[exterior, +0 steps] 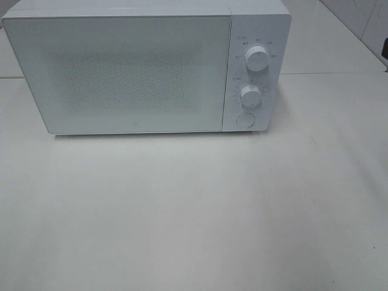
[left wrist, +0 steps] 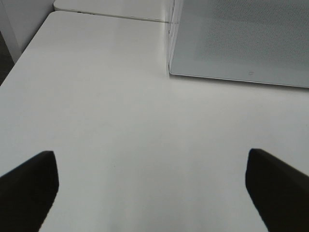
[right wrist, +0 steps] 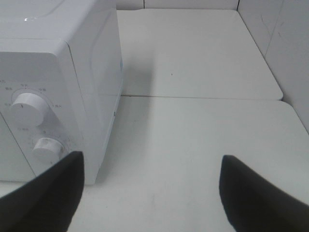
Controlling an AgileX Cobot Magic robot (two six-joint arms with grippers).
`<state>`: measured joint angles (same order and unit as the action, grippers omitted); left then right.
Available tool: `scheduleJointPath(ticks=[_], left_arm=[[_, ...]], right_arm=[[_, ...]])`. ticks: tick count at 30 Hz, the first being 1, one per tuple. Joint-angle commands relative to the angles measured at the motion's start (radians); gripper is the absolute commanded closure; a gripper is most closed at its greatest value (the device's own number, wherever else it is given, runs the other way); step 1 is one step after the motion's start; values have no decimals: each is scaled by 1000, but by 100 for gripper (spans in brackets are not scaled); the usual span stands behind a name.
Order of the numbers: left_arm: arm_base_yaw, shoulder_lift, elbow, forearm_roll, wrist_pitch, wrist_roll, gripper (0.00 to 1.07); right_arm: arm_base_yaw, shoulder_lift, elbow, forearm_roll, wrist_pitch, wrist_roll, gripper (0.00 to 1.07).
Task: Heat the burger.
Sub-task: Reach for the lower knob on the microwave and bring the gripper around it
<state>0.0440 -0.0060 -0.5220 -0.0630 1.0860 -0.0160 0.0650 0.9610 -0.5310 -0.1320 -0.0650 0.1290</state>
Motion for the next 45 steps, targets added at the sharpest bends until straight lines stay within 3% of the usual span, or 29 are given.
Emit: scheduleJointPath(ticks=[1,12,18,20,21,23,26,37,45], left_arm=[[1,-8,5,-1,-14,-6,9],[1,-8,5,-1,-14,-6,9],[1,-8,5,-1,-14,-6,9],[1,-8,5,-1,-14,-6,9],[1,-8,5,-1,-14,-6,9],[1,-8,5,-1,-14,-6,9],[1,-8,5,-1,-14,-6,9],[1,-8,5,-1,-14,-6,9],[1,-8,5,-1,-14,-6,9]], right_arm=[[-4,21,-5,-18,-61,-1,34],[-2,226,-2,-21,-357,-62,34],[58,308,67,116,-591,-244,34],[151,358,105,290,-686,-381,34],[151,358,105,290,-686,-381,34],[224,394,113,421,-737,-457,34],[294,429,112,522,-771,-503,34],[531,564,112,766,-1012,-556,34],[657,664,110,836,-1125,-556,34]])
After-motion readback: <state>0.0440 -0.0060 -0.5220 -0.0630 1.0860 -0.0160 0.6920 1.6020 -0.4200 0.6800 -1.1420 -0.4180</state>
